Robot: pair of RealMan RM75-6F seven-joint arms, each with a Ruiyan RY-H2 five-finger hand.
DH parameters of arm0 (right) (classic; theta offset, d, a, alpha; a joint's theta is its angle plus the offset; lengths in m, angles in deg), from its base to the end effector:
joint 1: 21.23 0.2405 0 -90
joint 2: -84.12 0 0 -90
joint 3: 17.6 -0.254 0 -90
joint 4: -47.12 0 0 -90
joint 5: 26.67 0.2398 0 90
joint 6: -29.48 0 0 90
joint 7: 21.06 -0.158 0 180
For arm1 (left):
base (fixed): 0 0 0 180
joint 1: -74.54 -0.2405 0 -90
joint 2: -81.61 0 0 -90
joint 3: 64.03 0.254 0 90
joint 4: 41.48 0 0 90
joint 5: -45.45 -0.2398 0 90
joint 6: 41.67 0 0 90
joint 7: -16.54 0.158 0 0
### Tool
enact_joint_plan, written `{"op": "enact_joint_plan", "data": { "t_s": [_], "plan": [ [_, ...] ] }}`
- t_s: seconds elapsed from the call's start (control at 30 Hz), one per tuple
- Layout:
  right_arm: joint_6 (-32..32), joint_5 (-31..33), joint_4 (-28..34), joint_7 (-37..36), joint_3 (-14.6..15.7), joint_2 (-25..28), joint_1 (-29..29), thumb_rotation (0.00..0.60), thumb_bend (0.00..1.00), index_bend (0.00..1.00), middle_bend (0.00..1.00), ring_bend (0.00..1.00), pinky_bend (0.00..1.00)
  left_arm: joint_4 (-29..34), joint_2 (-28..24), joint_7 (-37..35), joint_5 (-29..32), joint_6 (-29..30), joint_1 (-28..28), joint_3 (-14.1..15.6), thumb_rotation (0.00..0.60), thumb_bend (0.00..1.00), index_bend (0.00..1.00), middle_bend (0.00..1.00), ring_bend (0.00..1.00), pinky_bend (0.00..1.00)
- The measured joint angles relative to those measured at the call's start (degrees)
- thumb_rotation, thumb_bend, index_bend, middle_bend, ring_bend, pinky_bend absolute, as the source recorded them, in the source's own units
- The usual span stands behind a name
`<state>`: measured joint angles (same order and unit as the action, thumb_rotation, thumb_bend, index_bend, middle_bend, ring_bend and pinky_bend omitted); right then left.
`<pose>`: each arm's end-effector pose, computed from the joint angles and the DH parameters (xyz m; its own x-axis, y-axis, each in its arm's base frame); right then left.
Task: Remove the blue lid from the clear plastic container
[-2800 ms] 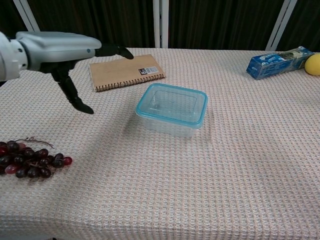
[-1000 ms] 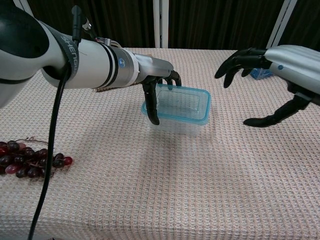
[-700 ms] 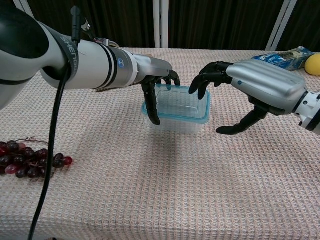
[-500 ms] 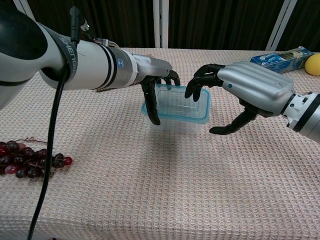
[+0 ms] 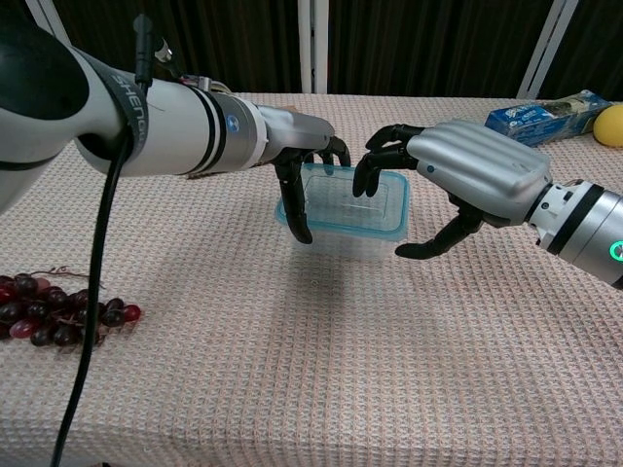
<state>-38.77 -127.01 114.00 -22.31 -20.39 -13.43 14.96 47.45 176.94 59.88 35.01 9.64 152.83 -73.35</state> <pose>-0.1548 -0.3091 -0.0800 0.4276 -0.0926 0.8992 -0.6804 -0.6879 0.2527 0.0040 0.3577 -0.1217 0.5648 0.4997 0.6567 0.8206 -0.4240 -0.3831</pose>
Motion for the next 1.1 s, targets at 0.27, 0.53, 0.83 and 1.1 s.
{"op": "enact_joint_plan", "data": {
  "t_s": [0.27, 0.53, 0.83, 1.1],
  "plan": [
    [-0.07, 0.95, -0.73, 0.04, 0.01, -0.55, 0.8, 0.6, 0.08, 0.37, 0.36, 0.15, 0.3, -0.19, 0.14, 0.02, -0.39, -0.11, -0.09, 0.2, 0.6, 0.0, 0.24, 0.27, 0.15, 0.28],
    [-0.63, 1.62, -1.02, -0.26, -0.06, -0.8, 1.3, 0.6, 0.08, 0.37, 0.37, 0.15, 0.3, -0.44, 0.51, 0.2, -0.91, 0.21, -0.17, 0.42, 0.6, 0.0, 0.24, 0.27, 0.15, 0.27],
    [-1.98, 2.0, -1.01, -1.01, -0.14, -0.84, 1.55, 0.6, 0.09, 0.39, 0.37, 0.16, 0.3, -1.16, 1.0, 0.39, -1.31, 0.31, -0.41, 0.63, 0.6, 0.0, 0.24, 0.28, 0.15, 0.27],
    [-2.94, 2.39, -0.63, -1.28, -0.28, -0.52, 1.6, 0.6, 0.09, 0.39, 0.38, 0.17, 0.3, -1.68, 1.53, 0.23, -2.03, 0.0, -0.73, 0.69, 0.6, 0.0, 0.24, 0.28, 0.15, 0.27]
  ]
}}
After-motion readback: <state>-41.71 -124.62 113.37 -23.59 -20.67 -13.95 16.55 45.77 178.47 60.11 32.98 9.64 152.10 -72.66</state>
